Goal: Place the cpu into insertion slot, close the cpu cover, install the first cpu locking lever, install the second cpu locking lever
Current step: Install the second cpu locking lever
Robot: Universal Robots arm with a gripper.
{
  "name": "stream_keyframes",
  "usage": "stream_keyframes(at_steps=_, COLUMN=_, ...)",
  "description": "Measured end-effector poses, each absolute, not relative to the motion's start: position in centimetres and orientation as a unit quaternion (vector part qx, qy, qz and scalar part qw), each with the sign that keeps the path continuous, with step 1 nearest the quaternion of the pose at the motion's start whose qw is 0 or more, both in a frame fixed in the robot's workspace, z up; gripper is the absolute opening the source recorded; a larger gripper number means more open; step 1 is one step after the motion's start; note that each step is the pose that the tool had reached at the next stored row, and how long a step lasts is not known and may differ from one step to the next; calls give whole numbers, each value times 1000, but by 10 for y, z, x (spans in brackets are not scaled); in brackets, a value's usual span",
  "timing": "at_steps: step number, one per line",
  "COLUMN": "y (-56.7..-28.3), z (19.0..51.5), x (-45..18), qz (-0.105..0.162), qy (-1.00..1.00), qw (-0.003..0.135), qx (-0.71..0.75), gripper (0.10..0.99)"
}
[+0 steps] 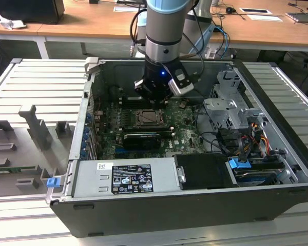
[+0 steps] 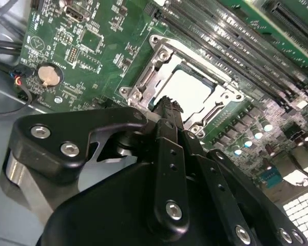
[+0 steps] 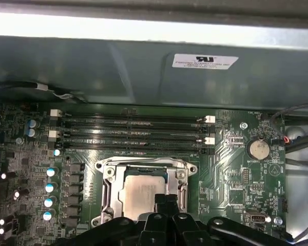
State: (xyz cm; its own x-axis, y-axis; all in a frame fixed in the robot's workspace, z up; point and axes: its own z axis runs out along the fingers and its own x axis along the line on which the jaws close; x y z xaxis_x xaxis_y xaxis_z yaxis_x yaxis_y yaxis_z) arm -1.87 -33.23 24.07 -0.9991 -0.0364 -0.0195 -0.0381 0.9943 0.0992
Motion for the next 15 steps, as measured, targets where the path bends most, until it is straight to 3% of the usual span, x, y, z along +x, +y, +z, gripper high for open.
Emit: stream_keyframes(at_steps=15, y=-364, z=241, x=-19, qz=51, qy=998, qw=8, qx=-19, gripper=106)
